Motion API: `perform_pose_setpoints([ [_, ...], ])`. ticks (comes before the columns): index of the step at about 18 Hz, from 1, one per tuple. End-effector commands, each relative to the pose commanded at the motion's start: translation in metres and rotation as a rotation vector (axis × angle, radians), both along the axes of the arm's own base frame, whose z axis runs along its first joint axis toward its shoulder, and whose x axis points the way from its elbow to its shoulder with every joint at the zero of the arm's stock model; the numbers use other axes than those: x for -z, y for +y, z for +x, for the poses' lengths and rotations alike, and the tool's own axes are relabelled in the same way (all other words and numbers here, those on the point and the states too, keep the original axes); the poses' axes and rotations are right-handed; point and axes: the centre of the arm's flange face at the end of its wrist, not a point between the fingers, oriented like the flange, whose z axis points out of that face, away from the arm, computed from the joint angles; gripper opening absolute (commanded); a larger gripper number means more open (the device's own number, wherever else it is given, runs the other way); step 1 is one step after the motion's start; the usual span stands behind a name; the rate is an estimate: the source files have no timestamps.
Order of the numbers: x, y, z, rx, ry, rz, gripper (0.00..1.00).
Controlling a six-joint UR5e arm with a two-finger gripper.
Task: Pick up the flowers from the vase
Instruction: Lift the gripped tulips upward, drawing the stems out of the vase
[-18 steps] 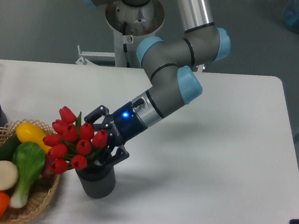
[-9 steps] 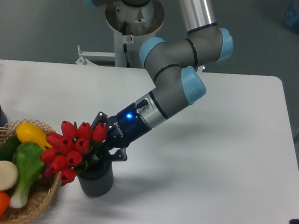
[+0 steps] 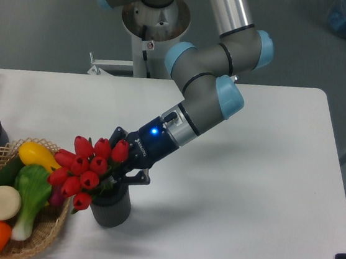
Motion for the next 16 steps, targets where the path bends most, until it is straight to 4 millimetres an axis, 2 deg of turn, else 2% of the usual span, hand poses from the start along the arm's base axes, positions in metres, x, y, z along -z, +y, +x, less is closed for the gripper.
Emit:
perform_pose_setpoints([
  [5, -0.009, -0.001, 0.002, 0.003, -0.018, 0.03, 0.28],
  [16, -0.053, -0.01, 0.009, -0.024, -0.045, 0.049, 0.29],
])
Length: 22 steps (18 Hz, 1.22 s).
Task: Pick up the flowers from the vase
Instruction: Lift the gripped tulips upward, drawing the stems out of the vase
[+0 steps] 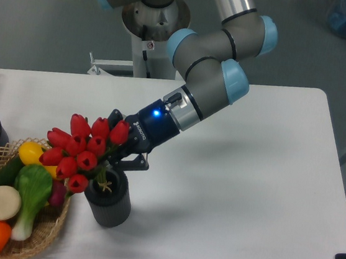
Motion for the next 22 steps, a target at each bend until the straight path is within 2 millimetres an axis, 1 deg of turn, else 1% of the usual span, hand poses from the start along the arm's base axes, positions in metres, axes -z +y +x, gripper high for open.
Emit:
perform_pose_setpoints([
  [1, -0.003, 0.0, 0.0, -0.003, -0.003, -0.001, 0.29],
  [5, -0.028, -0.001, 0.001, -0.013, -0.016, 0.014, 0.29],
  [7, -0.036, -0.003, 0.001, -0.02, -0.024, 0.01, 0.29],
  [9, -0.042, -0.008, -0.003, -0.038, -0.035, 0.005, 0.29],
  [12, -0.064, -0.012, -0.001, -0.055, -0.047, 0.002, 0.29],
  [14, -0.072, -0.013, 0.001, -0.063, -0.063, -0.005, 0.29],
  [19, -0.081, -0.015, 0.001, -0.075, -0.076, -0.01, 0.28],
  [22, -0.083, -0.016, 0.0, -0.077, -0.077, -0.007, 0.28],
])
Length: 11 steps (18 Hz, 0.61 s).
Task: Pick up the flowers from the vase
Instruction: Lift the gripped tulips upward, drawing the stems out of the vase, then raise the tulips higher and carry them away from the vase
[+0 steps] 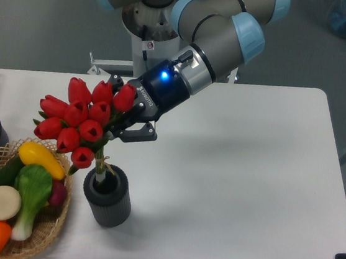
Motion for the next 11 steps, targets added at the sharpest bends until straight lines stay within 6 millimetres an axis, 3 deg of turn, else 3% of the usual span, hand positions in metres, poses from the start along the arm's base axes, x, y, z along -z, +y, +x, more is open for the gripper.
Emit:
perform_pose_setpoints([
  [11, -0.039, 0.0, -0.01, -0.027, 0.0, 0.013, 0.28],
])
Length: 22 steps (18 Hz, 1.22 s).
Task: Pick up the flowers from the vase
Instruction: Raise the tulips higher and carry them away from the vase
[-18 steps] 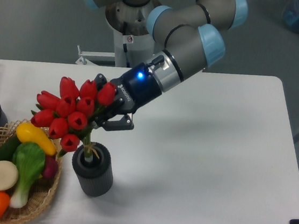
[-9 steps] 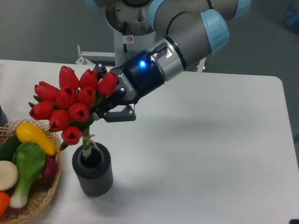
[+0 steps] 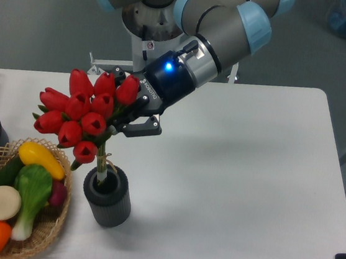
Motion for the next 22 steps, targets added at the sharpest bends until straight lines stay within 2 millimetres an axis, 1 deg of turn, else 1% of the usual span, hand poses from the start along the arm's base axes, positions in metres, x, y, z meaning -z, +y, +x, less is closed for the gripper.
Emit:
perform_pose_setpoints([
  [3, -0.01, -0.004, -0.002, -0.014, -0.01, -0.001, 0.28],
  [4, -0.013, -0.008, -0.006, -0.026, -0.008, 0.0, 0.28],
  [5, -0.014, -0.017, -0.014, -0.047, -0.003, -0.002, 0.28],
  [8, -0.016, -0.032, -0.035, -0.094, 0.019, -0.003, 0.28],
  [9, -0.021, -0.04, -0.041, -0.111, 0.027, 0.002, 0.28],
  [11, -0.023, -0.052, -0.055, -0.144, 0.033, 0.003, 0.28],
  [14, -0.021, -0.072, -0.076, -0.189, 0.045, 0.007, 0.28],
  [15, -0.02, -0.085, -0.088, -0.217, 0.05, 0.007, 0.28],
  [16, -0.016, -0.093, -0.095, -0.231, 0.06, 0.009, 0.28],
  [18, -0.009, -0.1, -0.1, -0.24, 0.072, 0.008, 0.28],
  [19, -0.008, -0.107, -0.106, -0.262, 0.081, -0.008, 0.28],
  [22, -0.004, -0.113, -0.111, -0.296, 0.103, -0.051, 0.28],
])
